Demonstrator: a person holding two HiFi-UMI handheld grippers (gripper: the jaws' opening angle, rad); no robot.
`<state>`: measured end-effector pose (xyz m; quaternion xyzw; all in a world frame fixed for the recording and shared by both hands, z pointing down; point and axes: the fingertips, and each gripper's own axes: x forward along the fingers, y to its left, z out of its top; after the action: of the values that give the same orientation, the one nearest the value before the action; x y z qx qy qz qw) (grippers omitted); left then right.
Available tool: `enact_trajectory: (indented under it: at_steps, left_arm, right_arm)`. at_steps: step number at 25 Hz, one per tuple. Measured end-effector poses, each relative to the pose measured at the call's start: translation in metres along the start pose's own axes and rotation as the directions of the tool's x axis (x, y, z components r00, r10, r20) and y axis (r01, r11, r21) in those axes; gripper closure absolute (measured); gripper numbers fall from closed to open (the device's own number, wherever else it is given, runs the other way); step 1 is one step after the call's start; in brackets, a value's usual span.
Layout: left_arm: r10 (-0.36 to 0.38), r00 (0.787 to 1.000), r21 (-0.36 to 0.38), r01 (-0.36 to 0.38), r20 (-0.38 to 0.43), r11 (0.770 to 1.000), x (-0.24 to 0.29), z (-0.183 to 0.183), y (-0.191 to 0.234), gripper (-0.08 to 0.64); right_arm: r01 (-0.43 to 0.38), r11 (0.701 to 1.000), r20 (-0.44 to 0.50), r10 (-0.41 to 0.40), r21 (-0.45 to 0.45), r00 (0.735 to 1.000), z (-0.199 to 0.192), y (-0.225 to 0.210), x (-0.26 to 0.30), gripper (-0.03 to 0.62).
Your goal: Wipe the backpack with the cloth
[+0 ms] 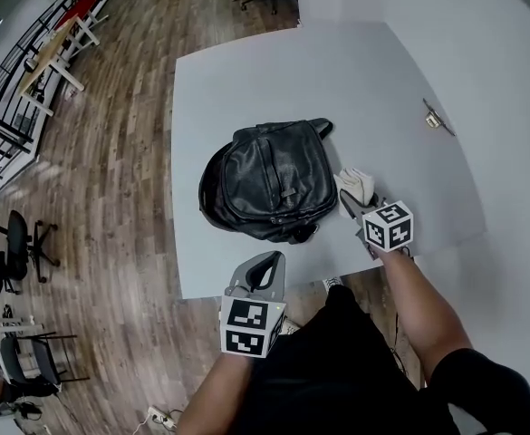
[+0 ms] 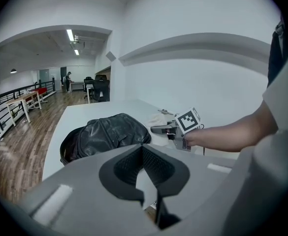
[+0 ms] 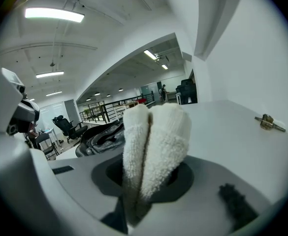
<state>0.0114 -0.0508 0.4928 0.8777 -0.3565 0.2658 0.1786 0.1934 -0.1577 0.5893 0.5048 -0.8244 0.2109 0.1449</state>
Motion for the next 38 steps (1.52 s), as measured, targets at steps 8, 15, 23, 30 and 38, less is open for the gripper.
enact_trajectory:
  at_steps: [8,15,23,30,38]
  left_arm:
    - [-0.023,0.999,-0.005,0.024,0.033,1.0,-0.028,-0.007,0.005,0.552]
    - [-0.038,0.998,0.015,0.037,0.046,0.999,-0.051,-0.016,0.012,0.552]
    - [-0.039,0.997,0.026,0.037,0.07,0.999,-0.073,-0.027,0.025,0.552]
    - [-0.031,0.996,0.017,0.029,0.085,0.999,-0.092,-0.039,0.035,0.552]
    - [-0.015,0.992,0.001,0.015,0.125,1.0,-0.106,-0.043,0.044,0.552]
  right_arm:
    - [0.06,0.998,0.014,-0.06,-0.013,0.998,0.0,0.026,-0.018,0.508]
    - [0.09,0.996,0.022,-0.09,-0.012,0.996,-0.007,0.052,-0.026,0.508]
    - [0.092,0.995,0.029,-0.092,-0.024,0.995,-0.01,0.083,-0.019,0.508]
    - [0.083,0.996,0.014,-0.083,-0.045,0.996,-0.016,0.11,-0.008,0.508]
    - [0.085,0.994,0.015,-0.084,-0.073,0.996,-0.015,0.125,-0.002,0.508]
